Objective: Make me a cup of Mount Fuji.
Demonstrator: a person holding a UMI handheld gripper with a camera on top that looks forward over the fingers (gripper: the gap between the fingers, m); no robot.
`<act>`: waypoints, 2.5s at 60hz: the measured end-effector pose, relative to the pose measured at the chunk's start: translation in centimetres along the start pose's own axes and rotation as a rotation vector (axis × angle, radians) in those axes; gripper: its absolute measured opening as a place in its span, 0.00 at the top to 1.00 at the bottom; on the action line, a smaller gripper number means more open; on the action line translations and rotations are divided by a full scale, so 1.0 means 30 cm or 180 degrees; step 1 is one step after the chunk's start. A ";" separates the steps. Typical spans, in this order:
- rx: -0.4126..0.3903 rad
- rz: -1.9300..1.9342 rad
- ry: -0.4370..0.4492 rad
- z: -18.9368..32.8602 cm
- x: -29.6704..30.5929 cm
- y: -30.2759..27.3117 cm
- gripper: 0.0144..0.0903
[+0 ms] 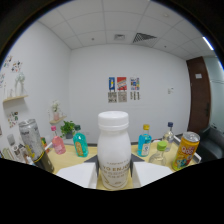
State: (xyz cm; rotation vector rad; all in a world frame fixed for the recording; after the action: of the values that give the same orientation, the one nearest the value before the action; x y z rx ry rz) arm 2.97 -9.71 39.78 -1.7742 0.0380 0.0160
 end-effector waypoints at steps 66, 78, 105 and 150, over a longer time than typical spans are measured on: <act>-0.0565 -0.1561 0.0041 -0.181 0.431 1.012 0.56; -0.0390 -0.3051 0.0034 -0.165 0.395 0.953 0.56; -0.0024 -0.5889 0.0101 -0.147 0.277 0.891 0.56; 0.0435 -0.3699 -0.0123 -0.272 0.231 0.628 0.56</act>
State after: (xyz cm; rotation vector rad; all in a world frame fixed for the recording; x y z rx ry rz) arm 9.17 -21.62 22.77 -1.4358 -0.9871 -0.7654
